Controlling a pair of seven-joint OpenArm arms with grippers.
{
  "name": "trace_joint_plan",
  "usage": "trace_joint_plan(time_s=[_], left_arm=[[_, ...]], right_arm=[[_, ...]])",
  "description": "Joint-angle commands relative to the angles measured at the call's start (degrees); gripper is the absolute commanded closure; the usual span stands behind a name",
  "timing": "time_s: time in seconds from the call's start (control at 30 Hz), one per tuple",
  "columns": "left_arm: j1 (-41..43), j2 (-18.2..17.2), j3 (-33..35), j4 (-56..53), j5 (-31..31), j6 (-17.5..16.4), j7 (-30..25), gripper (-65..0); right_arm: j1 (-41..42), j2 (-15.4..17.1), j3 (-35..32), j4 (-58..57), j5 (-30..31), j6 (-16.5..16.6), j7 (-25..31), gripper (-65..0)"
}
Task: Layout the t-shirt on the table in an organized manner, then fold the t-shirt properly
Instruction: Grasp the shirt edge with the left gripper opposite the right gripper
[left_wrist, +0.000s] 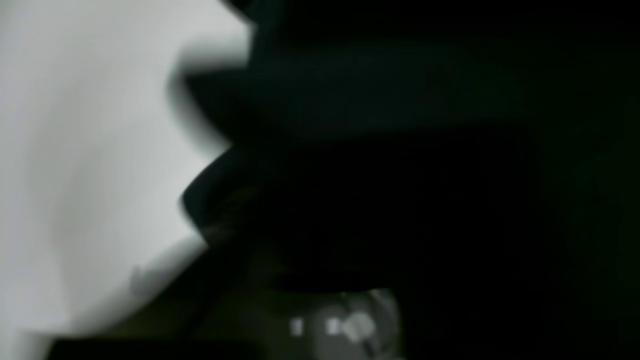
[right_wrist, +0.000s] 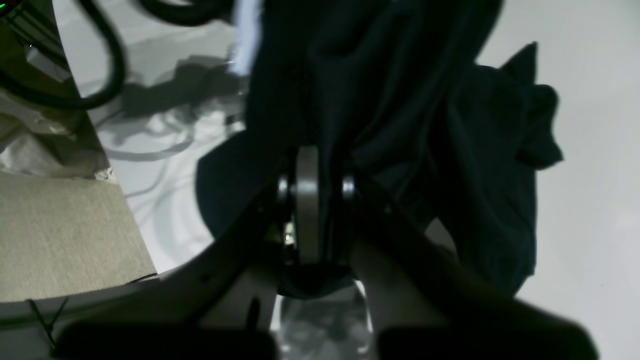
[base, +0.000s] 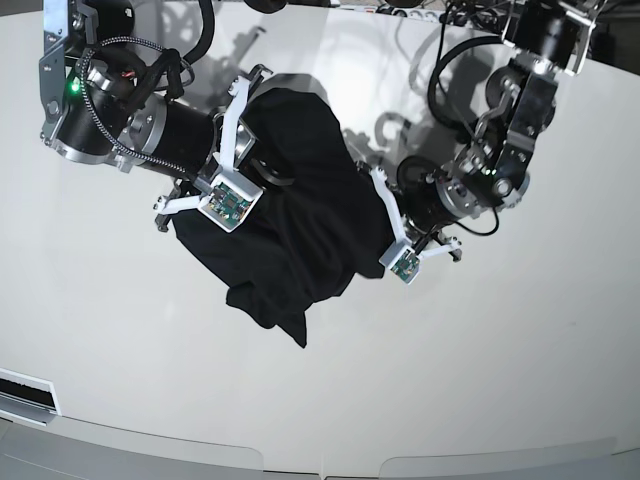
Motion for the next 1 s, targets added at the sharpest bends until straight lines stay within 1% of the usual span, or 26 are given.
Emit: trace_joint_plan(time_s=[0.0, 0.07, 0.13, 0.2, 0.3, 0.4, 0.57, 0.63, 0.67, 0.73, 0.77, 0.83, 0.9, 0.93, 0.97], left_arm=[[-1.53, -0.11, -0.35, -0.17, -0.15, -0.37, -1.22, 0.0], [-2.56, -0.52, -0.35, -0.52, 2.21, -1.03, -1.18, 0.0], [-3.69, -2.03, -0.35, 0.57, 4.11, -0.92, -0.33, 0.0], [-4.79, -4.24, -0.35, 2.75, 5.03, 0.28, 1.57, 0.0], [-5.77, -7.85, -0.37, 7.21, 6.45, 3.39, 4.11, 0.0], [-5.88, -10.97, -0.35, 11.17, 6.43, 4.72, 5.73, 0.0], [-5.88, -15.06, -0.37, 15.41, 6.75, 4.83, 7.89, 0.0], [-5.88, -16.76, -0.37, 17.16, 9.09, 5.03, 7.89, 0.0], [-5.88, -17.68, -0.37, 18.14, 10.43, 5.75, 7.93, 0.0], [-5.88, -19.52, -0.37, 20.31, 12.57, 8.92, 8.31, 0.0], [-5.88, -20.52, -0.37, 21.27, 13.35, 10.47, 8.33, 0.0], [-5.88, -22.32, -0.35, 22.73, 13.70, 12.63, 8.74, 0.0], [-5.88, -23.56, -0.37, 23.37, 13.64, 12.74, 9.01, 0.0], [-5.88, -23.87, -0.35, 23.34, 13.44, 12.76, 9.20, 0.0], [-5.86, -24.04, -0.37, 23.32, 13.03, 12.74, 9.27, 0.0]], right_arm=[[0.59, 0.09, 0.22, 0.85, 0.55, 0.30, 1.44, 0.0], [0.59, 0.09, 0.22, 0.85, -0.90, 0.30, 1.46, 0.0], [0.59, 0.09, 0.22, 0.85, -3.17, 0.30, 1.46, 0.0], [0.59, 0.11, 0.22, 0.85, -6.03, 0.30, 1.46, 0.0], [0.59, 0.66, 0.28, 0.85, -9.27, 0.09, 1.73, 0.0], [0.61, 1.03, 0.68, 0.85, -12.07, -2.78, 3.80, 0.0], [0.92, 1.03, 3.17, 0.85, -16.13, -7.91, 6.12, 0.0], [0.92, 1.03, 4.59, 0.85, -17.11, -8.98, 6.69, 0.0], [0.92, 1.03, 5.25, 0.85, -17.49, -9.38, 7.17, 0.0], [0.92, 1.01, 6.60, 0.85, -17.44, -10.49, 8.13, 0.0], [0.92, 1.03, 7.19, 0.85, -17.46, -11.32, 8.59, -4.9], [0.92, 1.03, 8.31, 0.85, -17.46, -13.40, 9.57, -17.7], [0.92, 1.01, 9.49, 0.85, -17.57, -15.43, 10.71, -29.7], [0.92, 1.01, 10.10, 0.85, -18.12, -16.74, 11.45, -33.9], [0.92, 1.01, 10.62, 0.85, -19.06, -18.43, 12.15, -36.7]])
